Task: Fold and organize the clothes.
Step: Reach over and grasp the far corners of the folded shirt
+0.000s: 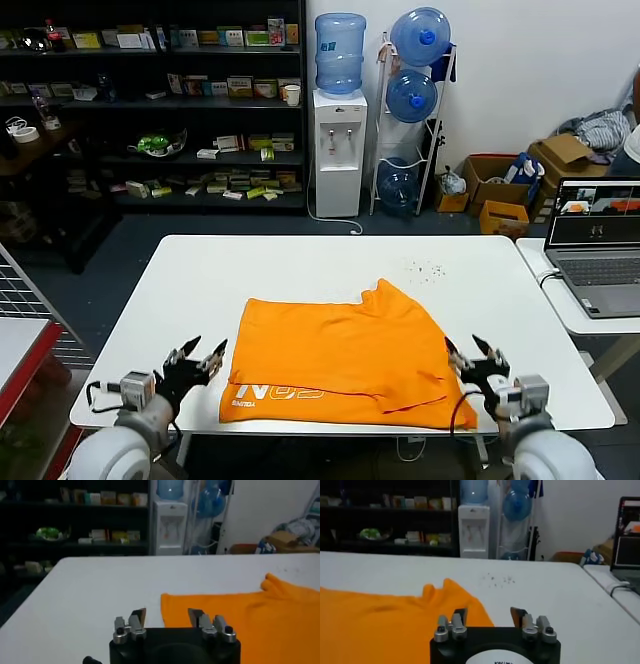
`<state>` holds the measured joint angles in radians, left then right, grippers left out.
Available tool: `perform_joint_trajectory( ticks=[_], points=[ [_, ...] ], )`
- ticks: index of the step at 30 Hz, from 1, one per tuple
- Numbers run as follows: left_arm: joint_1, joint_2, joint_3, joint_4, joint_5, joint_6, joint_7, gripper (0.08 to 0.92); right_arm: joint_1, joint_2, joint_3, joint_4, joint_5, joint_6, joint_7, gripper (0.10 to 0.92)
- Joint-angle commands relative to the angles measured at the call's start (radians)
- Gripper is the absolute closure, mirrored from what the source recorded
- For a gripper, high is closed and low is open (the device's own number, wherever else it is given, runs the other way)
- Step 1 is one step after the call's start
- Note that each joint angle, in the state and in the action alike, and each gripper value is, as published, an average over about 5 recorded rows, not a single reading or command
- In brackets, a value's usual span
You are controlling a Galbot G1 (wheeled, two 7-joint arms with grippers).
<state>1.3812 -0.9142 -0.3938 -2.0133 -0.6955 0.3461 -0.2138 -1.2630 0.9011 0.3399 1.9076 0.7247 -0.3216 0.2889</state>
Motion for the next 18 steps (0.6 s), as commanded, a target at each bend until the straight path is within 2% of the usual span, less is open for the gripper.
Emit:
perform_joint_trajectory(
  ticks=[1, 5, 8, 18],
  points=[
    [-0.413, -0.132, 0.109, 0.358, 0.029, -0.025, 0.088, 0.286, 0.544, 0.175, -0.260, -0.437, 0.050, -0.030, -0.016, 0.253],
    [-0.508, -0.173, 0.169, 0.533, 0.071, -0.043, 0.124, 0.204, 0.605, 0.254, -0.293, -0.583, 0.012, -0.032, -0.047, 0.208],
    [-0.538, -0.177, 0.202, 0.601, 0.074, -0.045, 0.140, 0.181, 0.631, 0.288, -0.300, -0.661, -0.009, -0.031, -0.067, 0.203],
    [-0.592, -0.192, 0.261, 0.684, 0.032, -0.001, 0.132, 0.177, 0.676, 0.335, -0.304, -0.808, -0.036, -0.045, -0.117, 0.203]
  ],
)
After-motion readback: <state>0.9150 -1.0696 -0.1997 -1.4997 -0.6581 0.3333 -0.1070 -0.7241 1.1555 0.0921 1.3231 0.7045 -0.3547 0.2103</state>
